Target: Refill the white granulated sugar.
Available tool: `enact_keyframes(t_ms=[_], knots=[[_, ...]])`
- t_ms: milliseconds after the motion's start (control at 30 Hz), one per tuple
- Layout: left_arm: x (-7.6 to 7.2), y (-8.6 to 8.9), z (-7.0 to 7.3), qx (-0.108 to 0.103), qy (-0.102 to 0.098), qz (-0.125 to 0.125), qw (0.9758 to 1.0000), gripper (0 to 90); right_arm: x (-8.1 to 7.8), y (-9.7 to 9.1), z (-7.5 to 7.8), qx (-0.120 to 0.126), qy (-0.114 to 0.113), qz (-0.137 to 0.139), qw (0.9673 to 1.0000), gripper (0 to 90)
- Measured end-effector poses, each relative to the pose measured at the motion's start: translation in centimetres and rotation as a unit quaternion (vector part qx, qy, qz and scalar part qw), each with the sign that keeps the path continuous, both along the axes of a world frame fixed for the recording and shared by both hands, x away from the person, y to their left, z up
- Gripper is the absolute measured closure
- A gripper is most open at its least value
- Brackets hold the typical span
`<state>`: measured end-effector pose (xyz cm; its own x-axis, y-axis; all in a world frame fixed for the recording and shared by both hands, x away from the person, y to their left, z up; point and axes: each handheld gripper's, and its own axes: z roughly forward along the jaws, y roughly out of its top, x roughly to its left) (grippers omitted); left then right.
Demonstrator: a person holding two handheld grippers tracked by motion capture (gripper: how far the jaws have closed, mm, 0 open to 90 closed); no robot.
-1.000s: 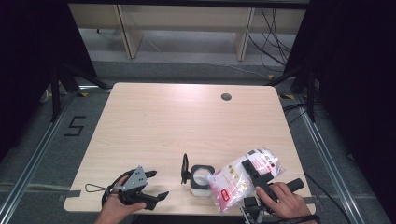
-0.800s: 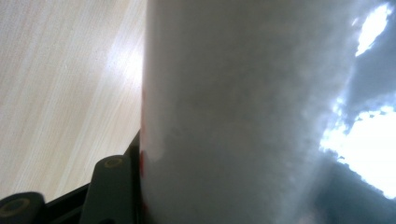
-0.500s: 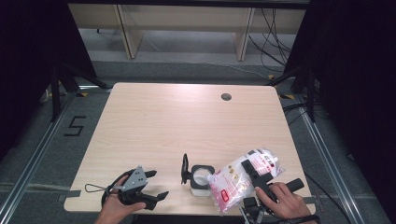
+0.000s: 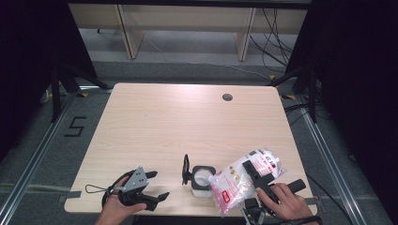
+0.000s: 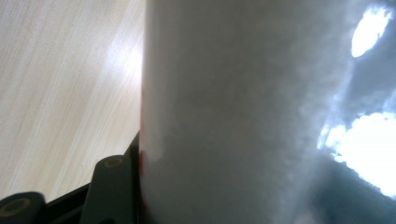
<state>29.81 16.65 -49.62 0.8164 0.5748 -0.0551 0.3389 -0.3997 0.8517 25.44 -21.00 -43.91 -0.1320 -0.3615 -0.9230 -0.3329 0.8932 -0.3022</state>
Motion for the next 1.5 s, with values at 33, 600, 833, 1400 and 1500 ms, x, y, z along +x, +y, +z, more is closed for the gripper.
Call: enact_keyframes(t_ms=[33,600,833,1400,1500], knots=[[0.05,0.03,0.03,0.002,-0.004,-0.003,1.0000,15.9,-0.02,0.00,0.00,-0.001,0.000,0.000,1.0000,44.2],[0.08,0.14,0.08,0.014,-0.004,-0.002,0.9999,15.9,0.06,-0.12,0.28,0.002,0.002,0.006,1.0000,44.9],[0.04,0.10,0.06,0.009,-0.003,-0.001,1.0000,15.9,0.05,-0.25,0.26,0.007,0.005,0.002,1.0000,45.1],[0.07,0.11,0.09,0.003,-0.007,-0.005,1.0000,15.9,0.22,-0.28,0.29,0.009,0.008,0.004,0.9999,45.6],[0.02,0.01,0.03,-0.004,-0.004,-0.001,1.0000,15.9,0.23,-0.29,0.30,0.008,0.009,0.005,0.9999,45.7]])
